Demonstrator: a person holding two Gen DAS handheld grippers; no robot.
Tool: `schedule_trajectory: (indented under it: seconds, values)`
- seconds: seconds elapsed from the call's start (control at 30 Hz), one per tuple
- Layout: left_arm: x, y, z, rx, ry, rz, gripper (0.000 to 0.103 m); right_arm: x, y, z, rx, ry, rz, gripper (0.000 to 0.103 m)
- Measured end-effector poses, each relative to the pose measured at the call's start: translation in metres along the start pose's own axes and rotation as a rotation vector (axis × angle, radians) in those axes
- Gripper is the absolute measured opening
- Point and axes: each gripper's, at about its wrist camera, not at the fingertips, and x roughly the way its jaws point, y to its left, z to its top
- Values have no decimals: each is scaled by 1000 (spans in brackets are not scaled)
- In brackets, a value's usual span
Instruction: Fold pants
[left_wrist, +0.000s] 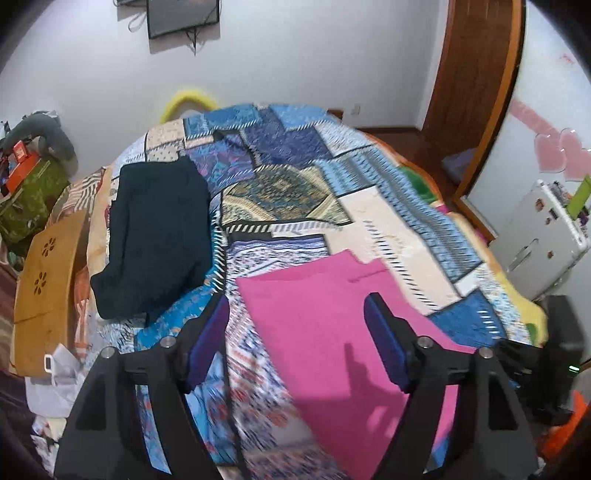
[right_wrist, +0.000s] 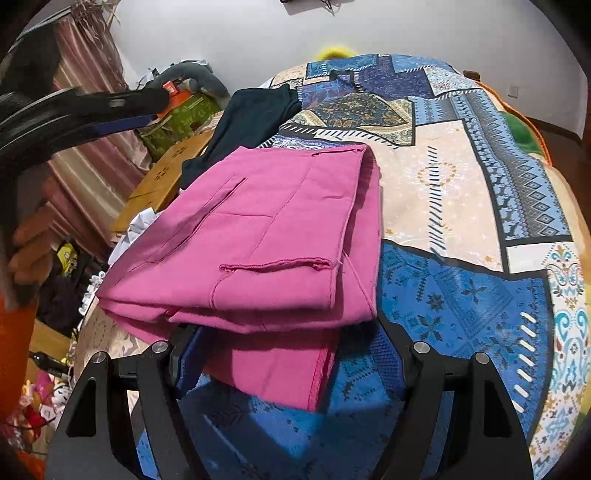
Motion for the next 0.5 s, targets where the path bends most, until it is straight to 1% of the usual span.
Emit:
schedule_trajectory:
  seconds: [0.17,0.27,0.3,0.37,0.43,0.47,0.5]
  values:
    - [53,15,20,12,93,5,81,-13,-11,0,19,-17,-30,73]
    - [84,18,27,18,145,19,83,-19,-16,-1,31,-24,-50,73]
    - [97,18,29,29,169,20,85,-21,-18,-2,36,-26,-56,73]
    - [120,16,30,60,214,31,86,-22,-23,-3,45,-27,-69,73]
    - [147,10,24,103,285,69,86,-22,-28,-4,56,-24,-81,73]
    - [158,9,21,120,319,82,88,-22,-30,-4,62,-22,-86,73]
    - [165,8,17,131,337,94,93,-22,-32,-5,68,-21,-92,73]
